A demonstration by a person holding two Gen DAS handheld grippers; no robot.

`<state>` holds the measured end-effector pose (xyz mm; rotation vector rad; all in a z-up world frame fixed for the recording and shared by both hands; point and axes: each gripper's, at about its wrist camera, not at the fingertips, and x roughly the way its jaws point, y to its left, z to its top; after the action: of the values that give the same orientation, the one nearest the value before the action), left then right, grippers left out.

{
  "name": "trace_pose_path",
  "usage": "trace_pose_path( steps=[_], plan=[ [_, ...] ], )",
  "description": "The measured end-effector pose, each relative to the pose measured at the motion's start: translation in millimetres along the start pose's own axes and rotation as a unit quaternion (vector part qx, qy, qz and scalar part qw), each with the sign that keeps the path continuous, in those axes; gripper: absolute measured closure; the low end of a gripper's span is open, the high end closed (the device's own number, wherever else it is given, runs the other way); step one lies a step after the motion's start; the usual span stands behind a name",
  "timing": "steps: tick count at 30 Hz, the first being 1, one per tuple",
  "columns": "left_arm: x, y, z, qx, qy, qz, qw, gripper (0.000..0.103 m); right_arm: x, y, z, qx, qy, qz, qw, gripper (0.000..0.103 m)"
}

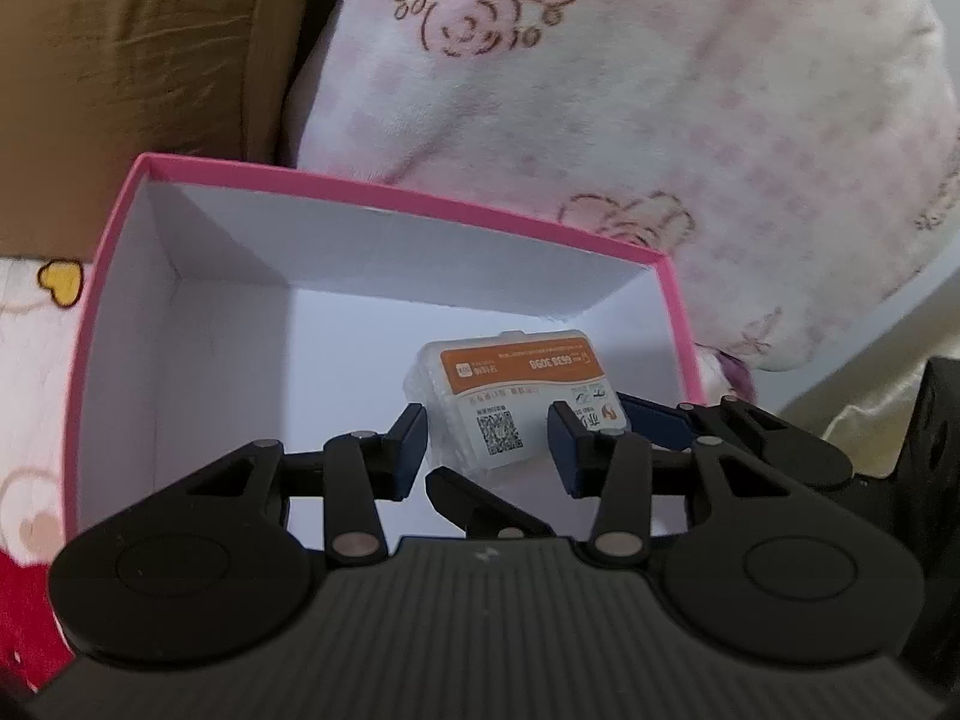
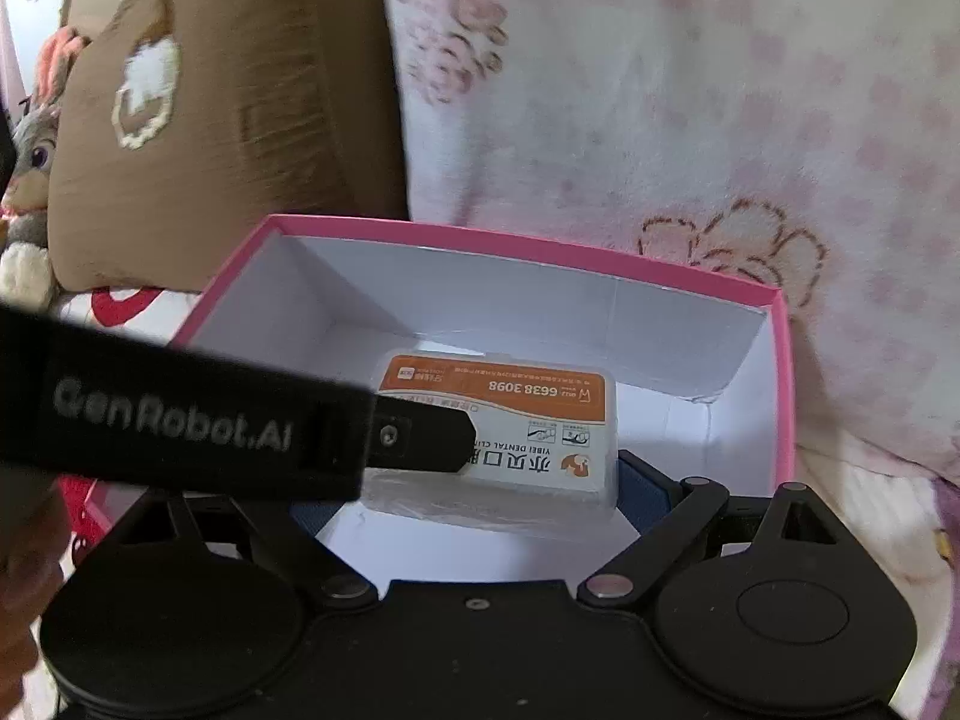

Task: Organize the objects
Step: 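Lift the plastic box with the left gripper and carry it into the pink box, then lower the plastic box into the pink box and open the left gripper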

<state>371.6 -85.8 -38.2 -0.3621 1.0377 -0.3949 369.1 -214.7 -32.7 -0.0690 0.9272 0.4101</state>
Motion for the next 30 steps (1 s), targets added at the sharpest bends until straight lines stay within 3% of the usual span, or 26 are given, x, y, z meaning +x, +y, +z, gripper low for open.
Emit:
trace_pose_path(
  steps=[3, 14, 23, 30],
  plan=[
    [14, 2, 9, -0.003, 0.011, -0.009, 0.9999, 0.063, 13, -11, 5, 0.011, 0.008, 0.007, 1.000, 0.009],
    [29, 15, 13, -0.017, 0.045, -0.053, 0.9974, 0.062, 24, 0, 5, -0.070, 0.035, -0.030, 0.996, 0.008],
    [42, 21, 10, -0.018, 0.047, -0.009, 0.9987, 0.061, 52, 24, 6, -0.073, 0.062, -0.040, 0.995, 0.008],
    [61, 30, 5, -0.033, 0.071, -0.011, 0.9969, 0.063, 80, 24, 10, -0.062, 0.130, -0.035, 0.989, 0.008]
  ],
)
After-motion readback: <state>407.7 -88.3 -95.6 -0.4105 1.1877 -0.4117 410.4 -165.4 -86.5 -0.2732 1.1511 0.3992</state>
